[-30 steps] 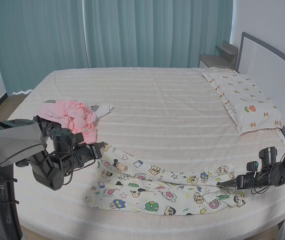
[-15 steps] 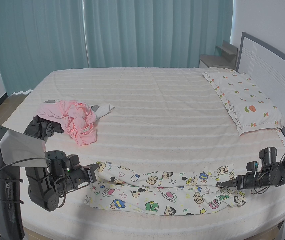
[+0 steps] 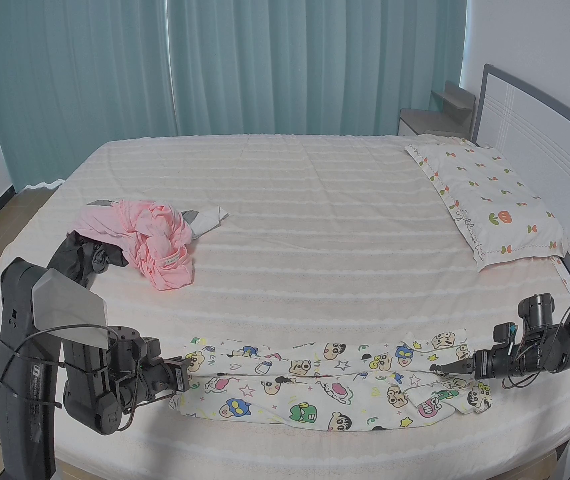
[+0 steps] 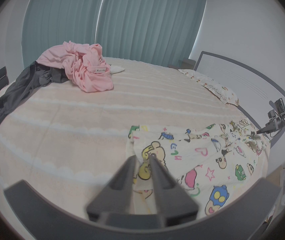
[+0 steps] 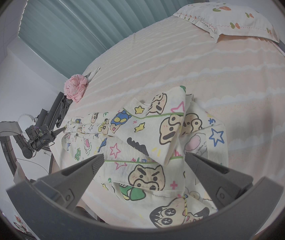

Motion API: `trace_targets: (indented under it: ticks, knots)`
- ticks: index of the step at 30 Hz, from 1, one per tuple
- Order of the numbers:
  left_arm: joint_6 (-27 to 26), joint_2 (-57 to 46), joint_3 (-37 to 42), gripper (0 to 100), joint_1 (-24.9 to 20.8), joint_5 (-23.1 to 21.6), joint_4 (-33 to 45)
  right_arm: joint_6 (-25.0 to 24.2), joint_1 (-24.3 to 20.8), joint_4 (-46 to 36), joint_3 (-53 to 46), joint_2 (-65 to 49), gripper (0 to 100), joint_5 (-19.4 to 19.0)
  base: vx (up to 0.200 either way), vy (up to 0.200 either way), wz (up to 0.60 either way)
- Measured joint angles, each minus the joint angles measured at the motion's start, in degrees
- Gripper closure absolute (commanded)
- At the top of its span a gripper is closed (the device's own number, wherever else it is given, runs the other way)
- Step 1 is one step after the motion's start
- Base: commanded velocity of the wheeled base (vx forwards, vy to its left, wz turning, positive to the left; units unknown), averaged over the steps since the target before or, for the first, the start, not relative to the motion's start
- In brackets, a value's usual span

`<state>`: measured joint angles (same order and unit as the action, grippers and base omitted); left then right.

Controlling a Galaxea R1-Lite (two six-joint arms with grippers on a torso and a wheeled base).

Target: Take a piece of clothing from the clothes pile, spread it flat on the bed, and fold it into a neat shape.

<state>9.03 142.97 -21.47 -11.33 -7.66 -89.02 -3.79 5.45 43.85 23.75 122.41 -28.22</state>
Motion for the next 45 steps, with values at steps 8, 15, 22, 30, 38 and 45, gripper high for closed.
trace_targets:
  ticks: [8,15,22,30,38,45]
  knots:
    - [5.4,-0.7,3.1,0,0.5,-0.4,0.0,-0.3,0.0,-0.3,-4.0,-4.2,0,-0.3,0.000,0.000,0.00]
    - [13.7,-4.6,-0.1,0,0.6,-0.2,6.8,-0.4,0.4,0.0,-10.9,-7.8,0,-1.7,0.000,0.000,0.00]
    - [19.2,-6.7,-9.7,0,-1.1,0.4,24.1,-0.1,0.3,0.2,-14.1,-9.3,0,-3.6,0.000,0.000,0.00]
    - [12.8,-4.5,-17.4,0,-2.1,2.0,31.1,0.7,0.1,0.2,-15.5,-10.0,0,-4.2,0.000,0.000,0.00]
    - [7.6,-3.2,-16.8,0,-3.4,2.2,31.3,0.9,0.1,0.3,-15.7,-10.1,0,-4.3,0.000,0.000,0.00]
    - [5.1,-3.0,-15.4,0,-4.4,2.2,31.6,0.9,0.1,0.3,-15.8,-10.1,0,-4.2,0.000,0.000,0.00]
